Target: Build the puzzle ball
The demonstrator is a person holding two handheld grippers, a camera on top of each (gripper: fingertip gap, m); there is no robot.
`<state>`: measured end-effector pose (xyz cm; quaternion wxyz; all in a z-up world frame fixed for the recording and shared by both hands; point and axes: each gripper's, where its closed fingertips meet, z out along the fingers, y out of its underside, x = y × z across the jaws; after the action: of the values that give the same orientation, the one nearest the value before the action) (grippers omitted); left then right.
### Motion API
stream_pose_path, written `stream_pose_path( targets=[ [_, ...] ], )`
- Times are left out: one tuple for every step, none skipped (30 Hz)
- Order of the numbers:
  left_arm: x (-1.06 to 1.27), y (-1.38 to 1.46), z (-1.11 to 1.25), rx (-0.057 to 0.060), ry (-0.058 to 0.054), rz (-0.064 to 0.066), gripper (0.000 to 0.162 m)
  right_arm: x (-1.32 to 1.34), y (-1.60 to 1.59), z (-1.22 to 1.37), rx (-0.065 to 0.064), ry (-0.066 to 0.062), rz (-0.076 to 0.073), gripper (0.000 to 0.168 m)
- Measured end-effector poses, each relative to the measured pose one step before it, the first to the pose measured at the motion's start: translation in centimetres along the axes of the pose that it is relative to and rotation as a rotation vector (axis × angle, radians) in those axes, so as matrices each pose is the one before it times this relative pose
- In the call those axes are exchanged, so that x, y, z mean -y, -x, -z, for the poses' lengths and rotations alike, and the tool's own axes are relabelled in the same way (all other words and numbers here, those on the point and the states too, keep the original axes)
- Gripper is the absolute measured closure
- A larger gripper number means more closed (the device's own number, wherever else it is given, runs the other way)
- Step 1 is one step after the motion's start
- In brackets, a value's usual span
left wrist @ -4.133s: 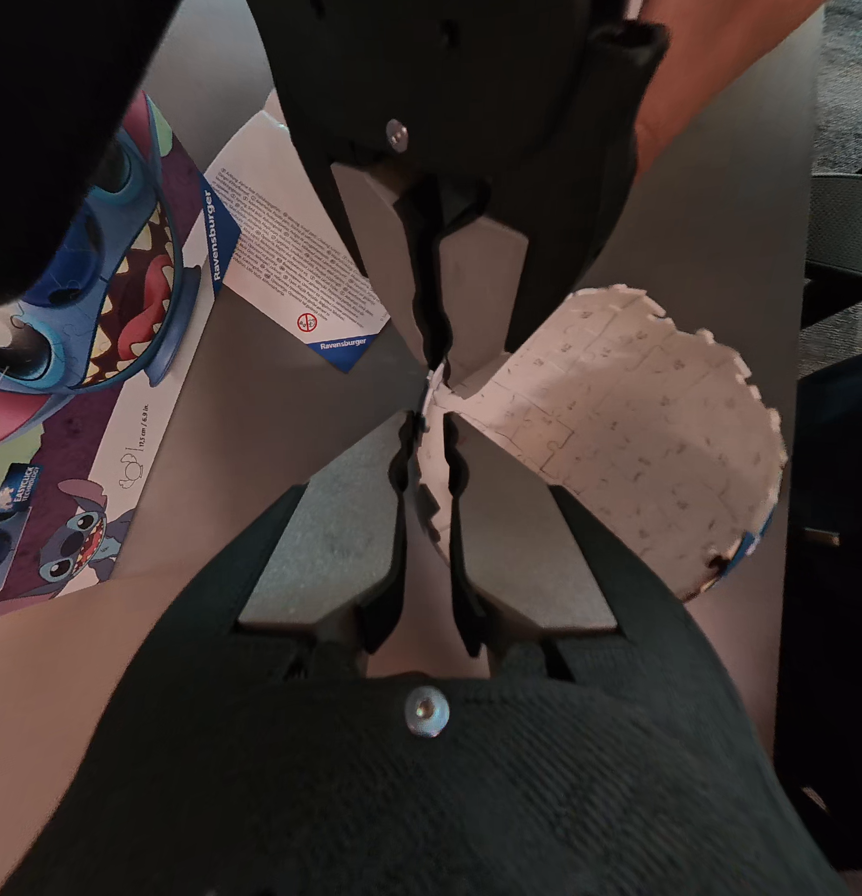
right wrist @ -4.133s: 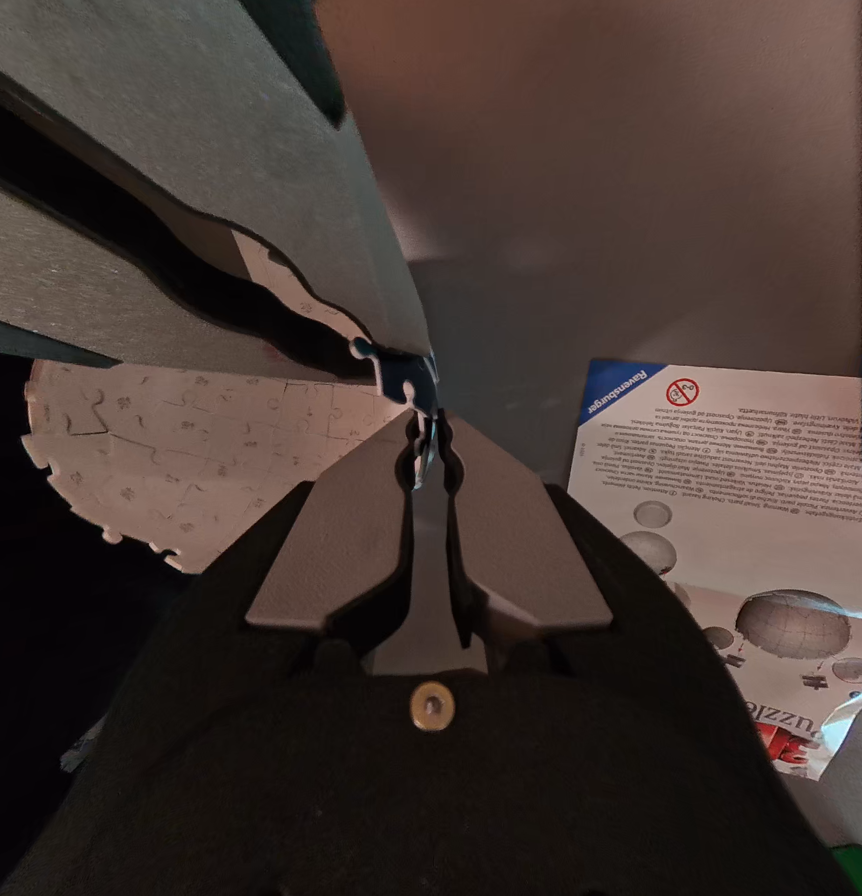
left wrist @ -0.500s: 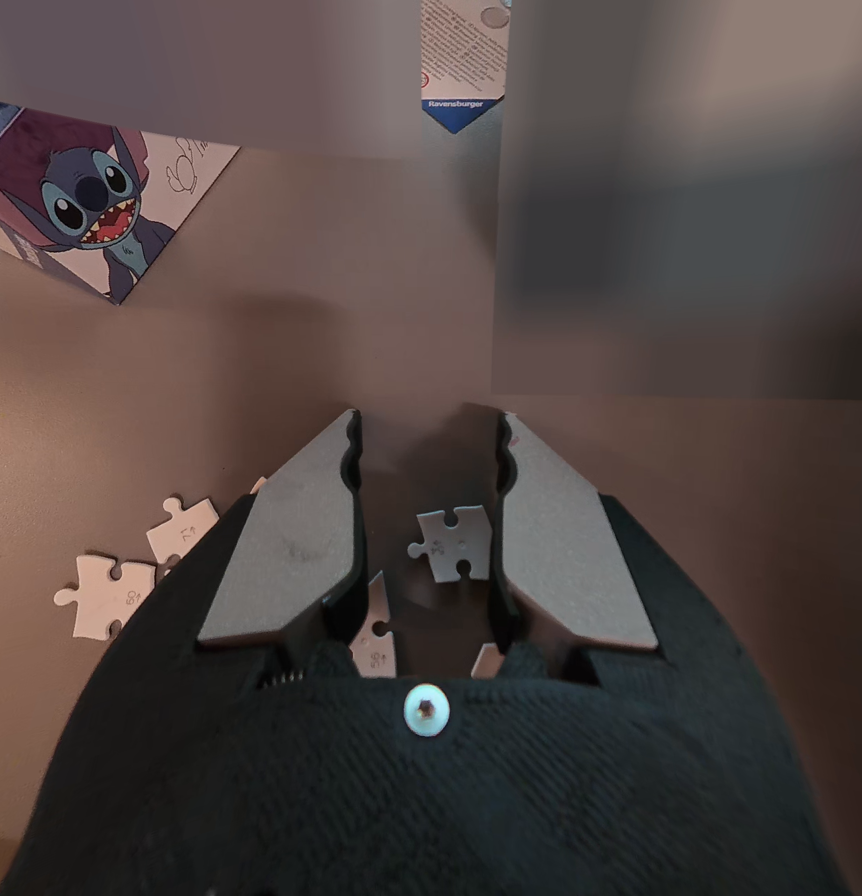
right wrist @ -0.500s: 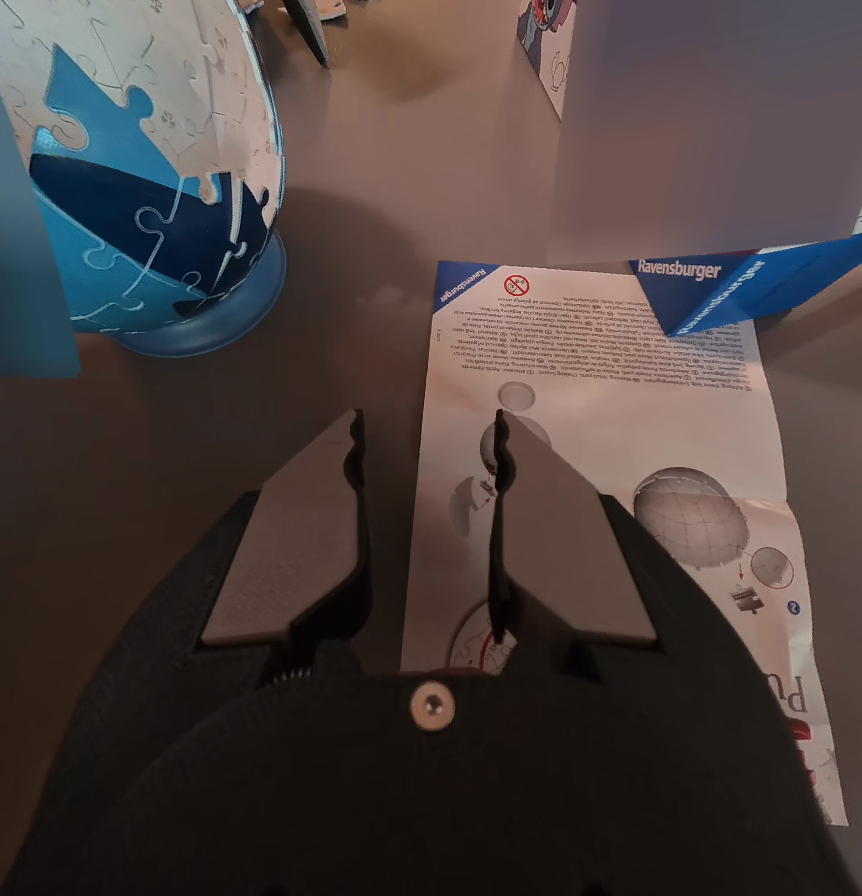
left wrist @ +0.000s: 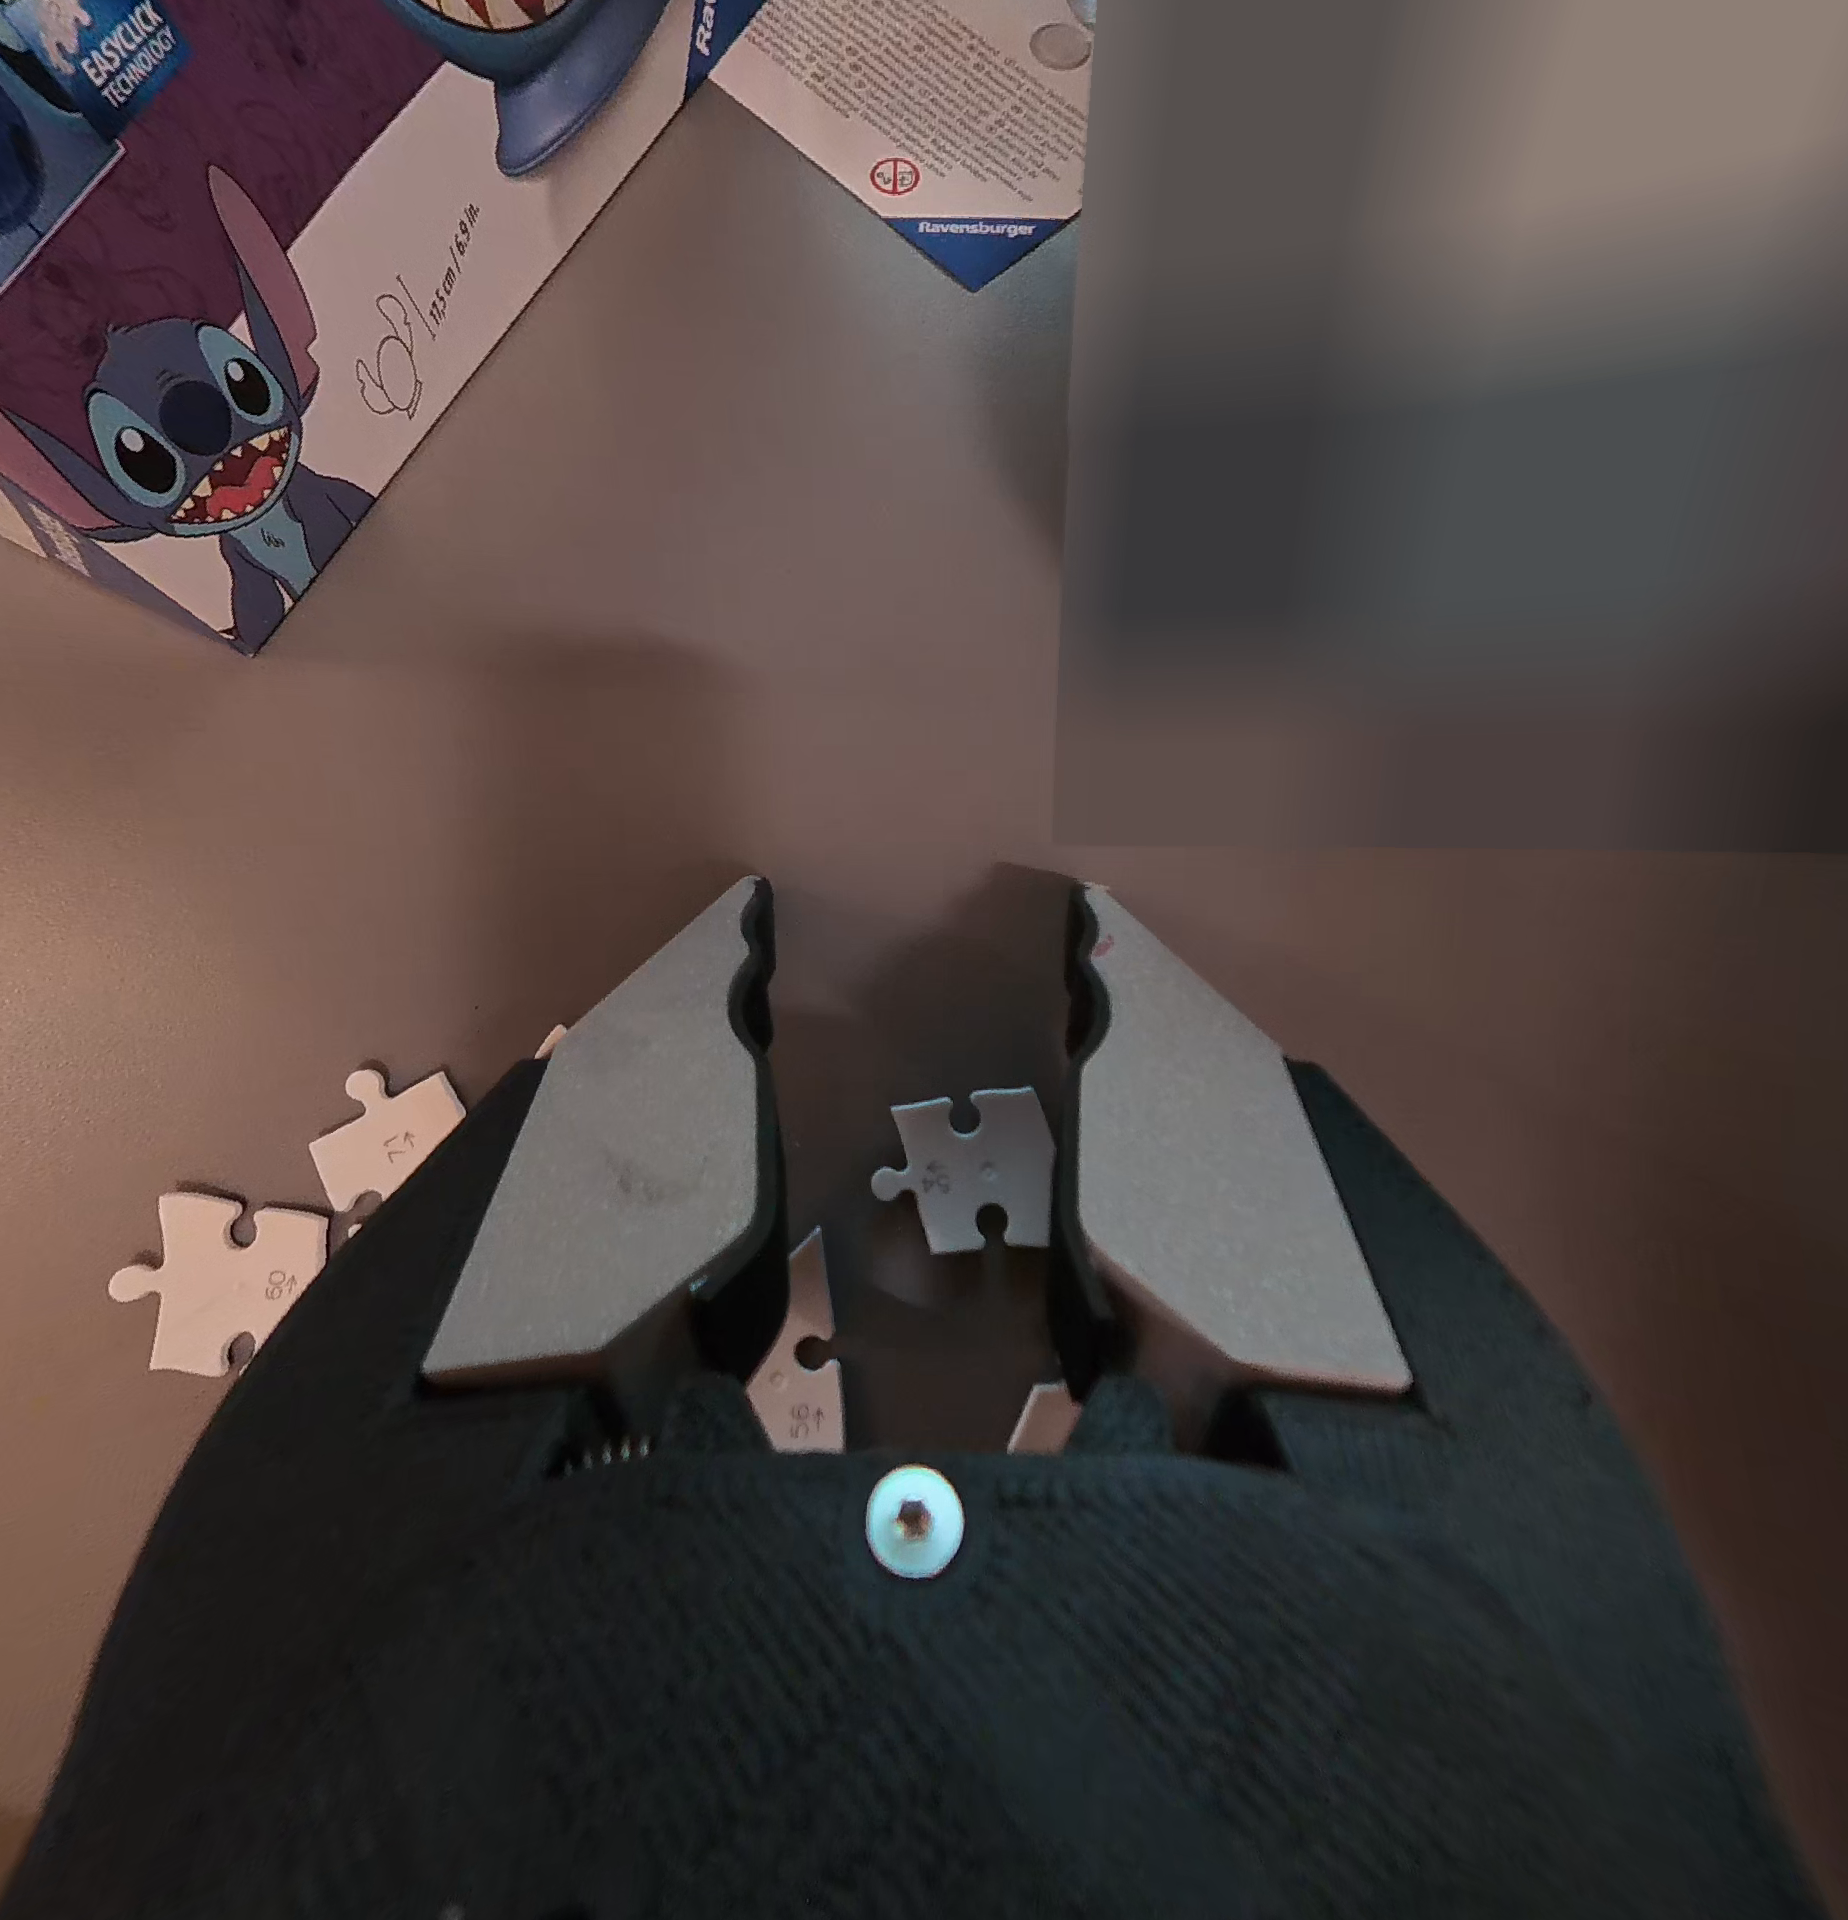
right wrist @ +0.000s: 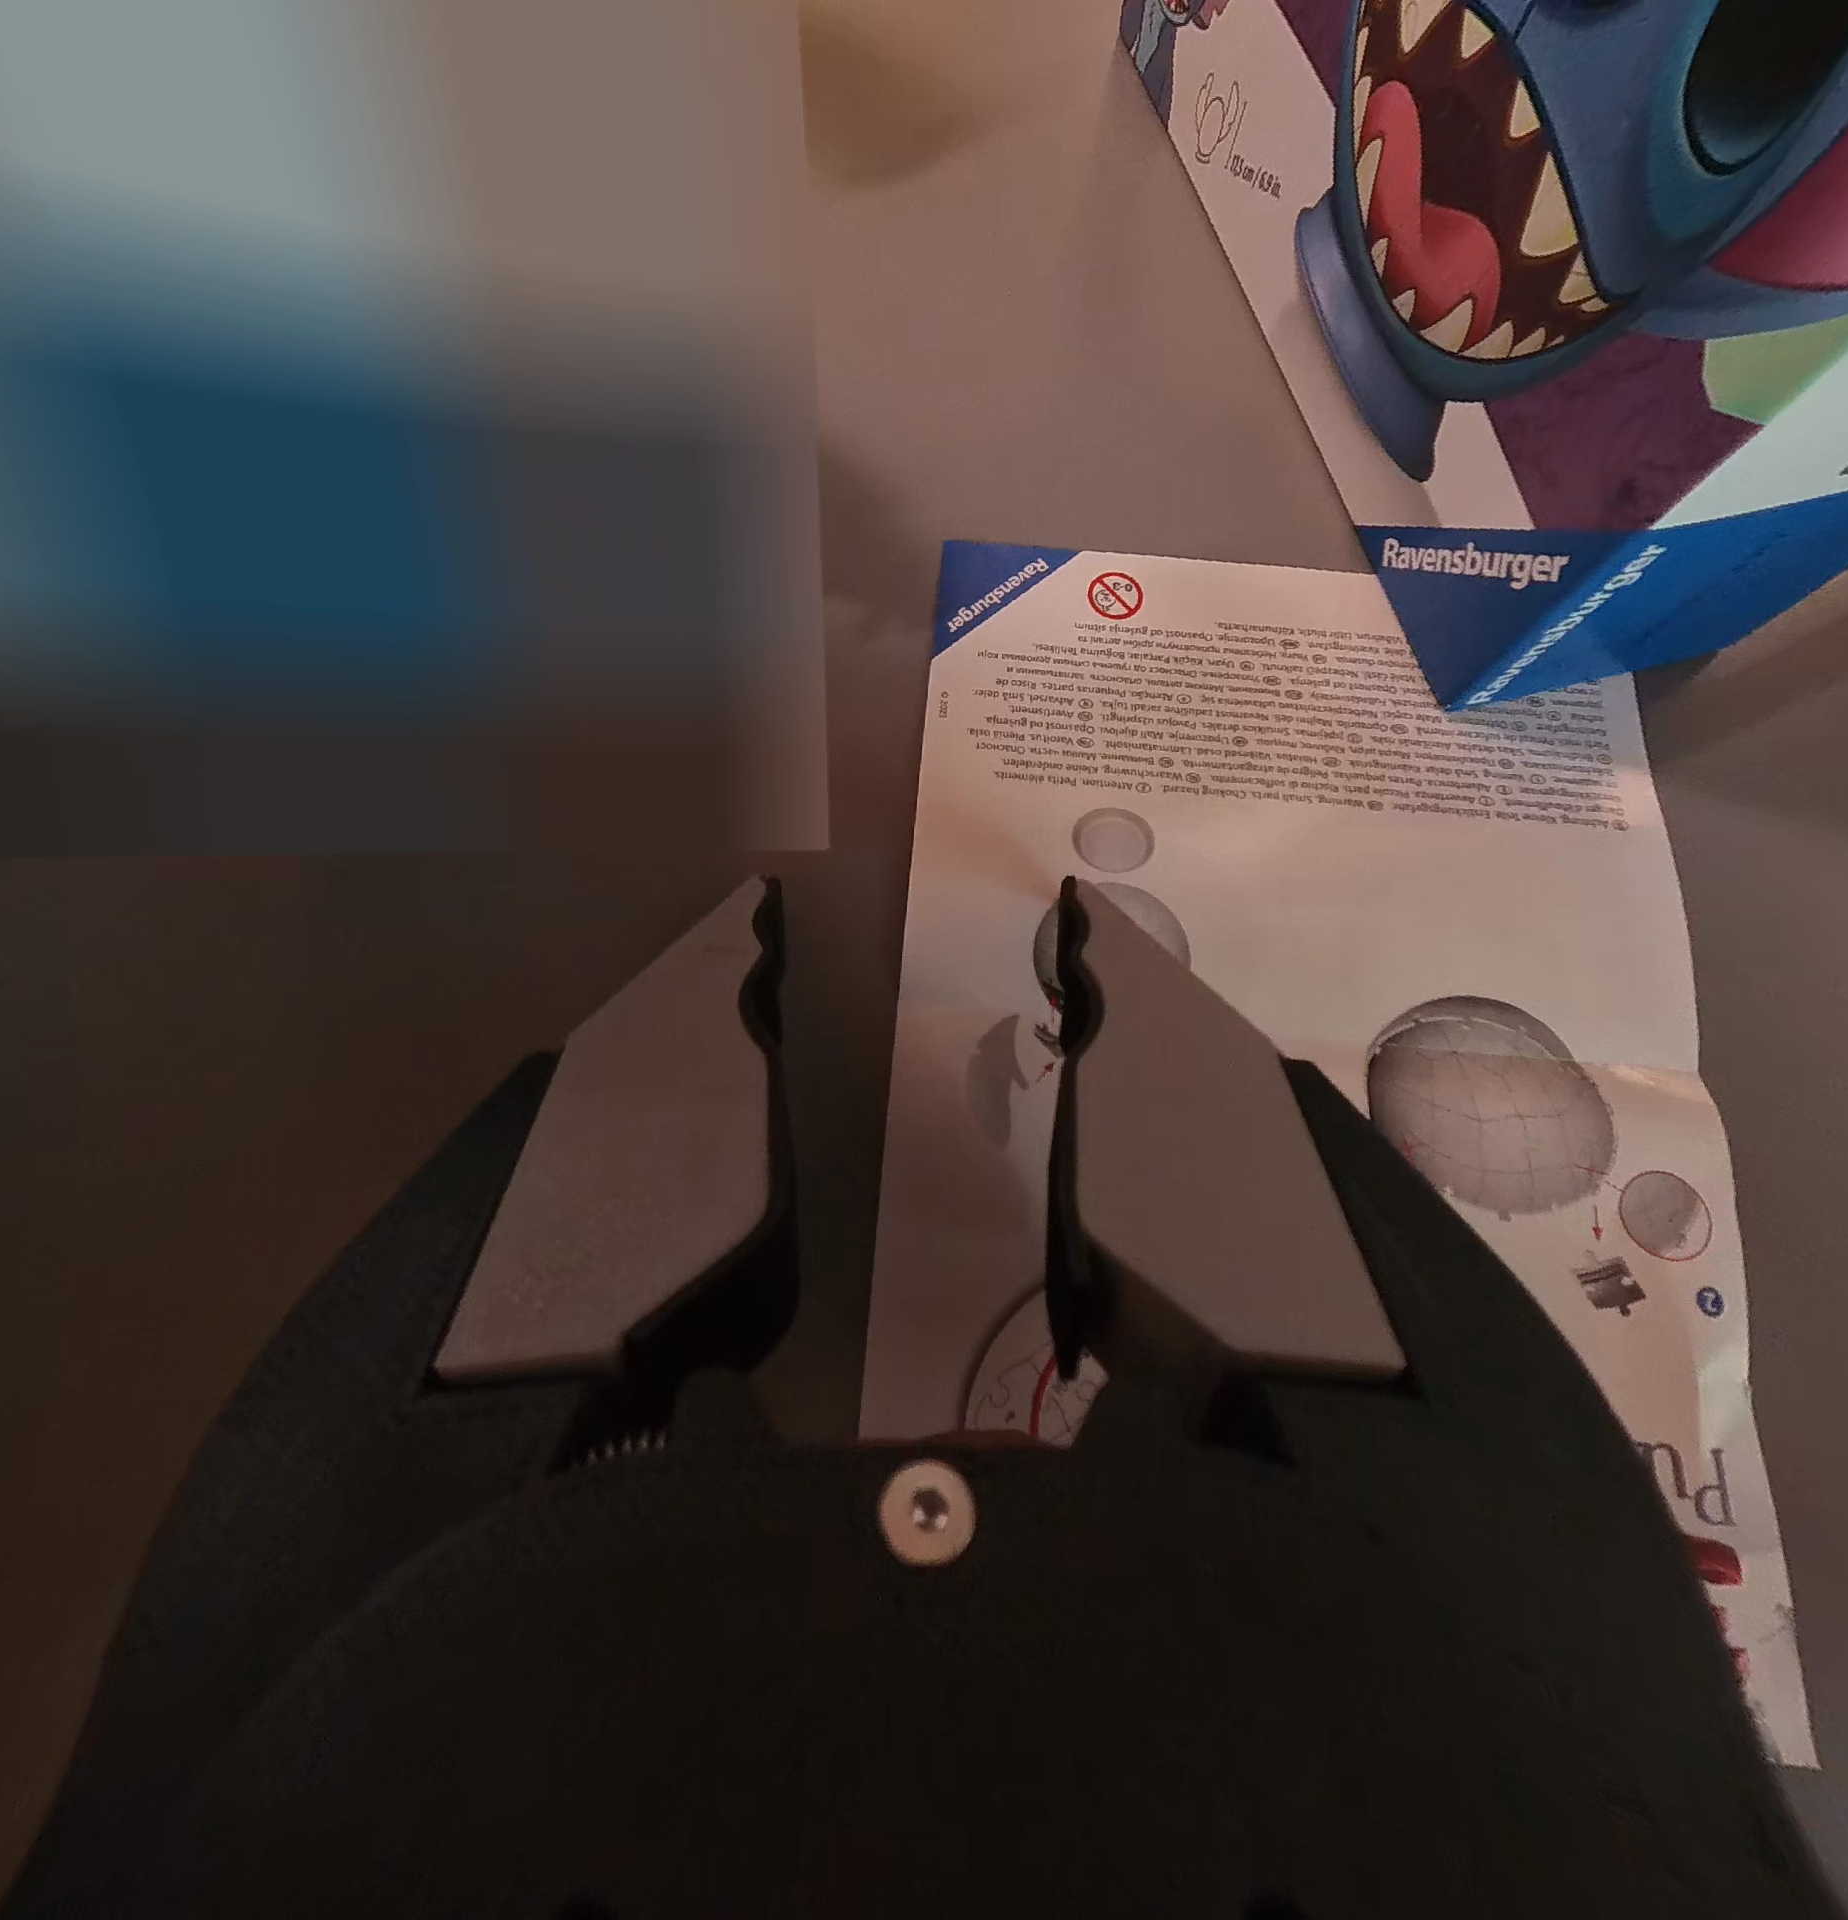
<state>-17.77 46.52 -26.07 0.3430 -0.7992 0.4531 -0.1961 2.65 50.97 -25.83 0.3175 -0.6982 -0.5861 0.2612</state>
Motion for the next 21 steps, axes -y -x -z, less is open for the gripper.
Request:
stream_pose_path(
  targets=[
    [0.006,-0.002,-0.003,-0.0001,-0.0004,0.0000,0.108,-0.014,0.012,-0.010,-0.0004,0.0012,0.0009,0.118],
    [0.001,-0.005,-0.002,0.0003,0.0001,-0.0007,0.108,-0.009,0.000,-0.009,-0.0004,0.0005,0.0008,0.118],
    [0.000,-0.004,0.000,-0.0002,0.0000,0.0001,0.108,-0.002,-0.005,-0.003,-0.0002,0.0006,0.0005,0.118],
    [-0.002,-0.006,-0.010,-0.0002,-0.0004,0.0004,0.108,-0.012,0.005,-0.008,-0.0004,0.0007,0.0002,0.118],
    [0.002,-0.008,-0.002,0.0002,0.0000,-0.0004,0.108,0.004,0.006,-0.005,-0.0002,0.0001,0.0003,0.118],
    [-0.004,0.005,0.002,0.0002,0.0003,-0.0004,0.108,0.001,-0.004,0.004,-0.0001,-0.0005,0.0001,0.119],
    [0.004,-0.006,-0.002,-0.0003,-0.0003,0.0004,0.108,0.004,-0.001,-0.007,0.0004,0.0002,-0.0002,0.119],
    [0.004,0.000,-0.002,0.0000,-0.0003,0.0001,0.108,-0.014,0.005,-0.003,0.0002,0.0005,-0.0003,0.119],
    [0.001,0.000,-0.004,0.0003,0.0003,-0.0002,0.108,0.012,0.001,0.005,0.0001,-0.0003,0.0001,0.119],
    [-0.006,0.006,0.006,0.0001,0.0000,0.0001,0.108,0.006,0.005,-0.002,-0.0001,-0.0005,0.0005,0.119],
    [0.004,-0.005,-0.002,-0.0002,-0.0003,0.0002,0.108,-0.001,0.006,-0.003,-0.0002,0.0005,0.0005,0.119],
    [-0.009,-0.008,-0.004,0.0000,-0.0001,0.0001,0.108,-0.014,-0.001,-0.007,0.0000,0.0009,0.0004,0.119],
    [0.003,0.005,0.012,0.0000,-0.0001,0.0001,0.108,-0.008,-0.002,-0.010,-0.0001,0.0005,0.0004,0.119],
    [0.005,-0.004,-0.006,0.0000,0.0000,-0.0001,0.108,0.003,0.007,-0.005,-0.0002,0.0002,0.0003,0.119],
    [-0.006,0.001,-0.007,0.0001,-0.0001,0.0000,0.108,0.011,-0.001,0.005,0.0000,-0.0003,0.0002,0.119],
    [0.003,-0.002,0.009,0.0000,0.0003,0.0002,0.108,0.000,-0.012,0.003,0.0005,-0.0003,-0.0003,0.119],
    [0.009,-0.006,-0.016,0.0003,0.0009,0.0005,0.108,-0.021,-0.017,-0.019,0.0015,0.0013,-0.0013,0.119],
    [0.016,-0.019,-0.026,0.0011,0.0011,-0.0007,0.107,-0.039,-0.058,-0.005,0.0016,0.0020,-0.0029,0.120],
    [0.017,-0.030,-0.015,0.0008,0.0016,0.0002,0.107,-0.013,-0.076,0.010,0.0009,0.0004,-0.0036,0.120],
    [0.002,-0.017,-0.019,0.0017,0.0021,0.0002,0.107,0.015,-0.104,0.050,-0.0017,-0.0026,-0.0019,0.120],
    [0.006,-0.007,0.001,0.0007,0.0009,0.0009,0.107,0.042,-0.135,0.070,-0.0057,-0.0048,0.0011,0.120]
  ],
)
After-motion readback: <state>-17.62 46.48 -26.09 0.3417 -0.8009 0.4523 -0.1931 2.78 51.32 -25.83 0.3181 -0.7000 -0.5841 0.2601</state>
